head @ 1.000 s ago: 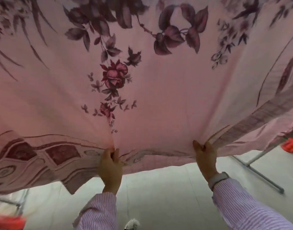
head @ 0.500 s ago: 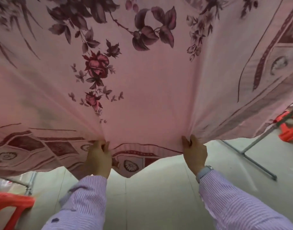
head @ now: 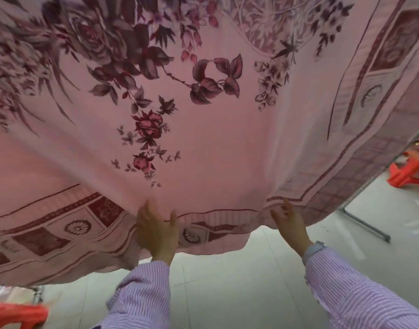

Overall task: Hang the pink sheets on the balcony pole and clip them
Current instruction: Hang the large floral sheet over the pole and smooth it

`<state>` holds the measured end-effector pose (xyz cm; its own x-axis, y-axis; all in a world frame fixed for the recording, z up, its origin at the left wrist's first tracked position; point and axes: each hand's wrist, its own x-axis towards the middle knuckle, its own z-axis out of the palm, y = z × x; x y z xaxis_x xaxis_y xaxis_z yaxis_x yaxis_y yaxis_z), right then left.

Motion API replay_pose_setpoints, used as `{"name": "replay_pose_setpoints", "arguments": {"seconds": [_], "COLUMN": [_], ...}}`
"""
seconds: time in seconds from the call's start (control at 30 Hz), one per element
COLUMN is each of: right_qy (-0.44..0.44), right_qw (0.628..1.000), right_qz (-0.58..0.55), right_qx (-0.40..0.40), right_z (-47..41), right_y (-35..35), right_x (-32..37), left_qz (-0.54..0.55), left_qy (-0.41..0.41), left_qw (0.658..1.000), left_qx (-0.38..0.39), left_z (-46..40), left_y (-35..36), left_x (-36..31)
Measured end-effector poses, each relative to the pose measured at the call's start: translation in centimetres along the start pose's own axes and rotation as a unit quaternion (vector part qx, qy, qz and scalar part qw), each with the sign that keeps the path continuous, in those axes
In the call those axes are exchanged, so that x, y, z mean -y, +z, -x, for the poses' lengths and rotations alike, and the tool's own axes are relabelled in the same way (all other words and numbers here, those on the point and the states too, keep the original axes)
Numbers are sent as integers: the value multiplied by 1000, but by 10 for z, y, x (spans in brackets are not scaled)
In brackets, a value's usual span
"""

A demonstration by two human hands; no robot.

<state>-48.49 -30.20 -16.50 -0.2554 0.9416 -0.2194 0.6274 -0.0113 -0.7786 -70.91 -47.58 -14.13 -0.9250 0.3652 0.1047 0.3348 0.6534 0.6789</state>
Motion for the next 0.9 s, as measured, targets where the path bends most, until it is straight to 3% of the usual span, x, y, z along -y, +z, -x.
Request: {"name": "replay_pose_setpoints", "arguments": {"seconds": [0.27, 0.4, 0.57, 0.9], "right_qy": [17, 10, 18, -31], "right_qw": [998, 995, 990, 982], "right_qz": [-16, -38, -56, -82], "right_qx": [-64, -97, -127, -168], "right_z": [-15, -43, -112, -275], "right_y": [-56, -106, -192, -382], "right_x": [-23, -40, -78, -118], "left_qz": [28, 26, 45, 54], "left_qy": [225, 277, 353, 400], "left_qw": [969, 951, 926, 907], "left_qx": [100, 136, 127, 120], "left_z": [31, 46, 67, 139], "left_y": [75, 124, 200, 348], "left_x": [-93, -153, -246, -438]}}
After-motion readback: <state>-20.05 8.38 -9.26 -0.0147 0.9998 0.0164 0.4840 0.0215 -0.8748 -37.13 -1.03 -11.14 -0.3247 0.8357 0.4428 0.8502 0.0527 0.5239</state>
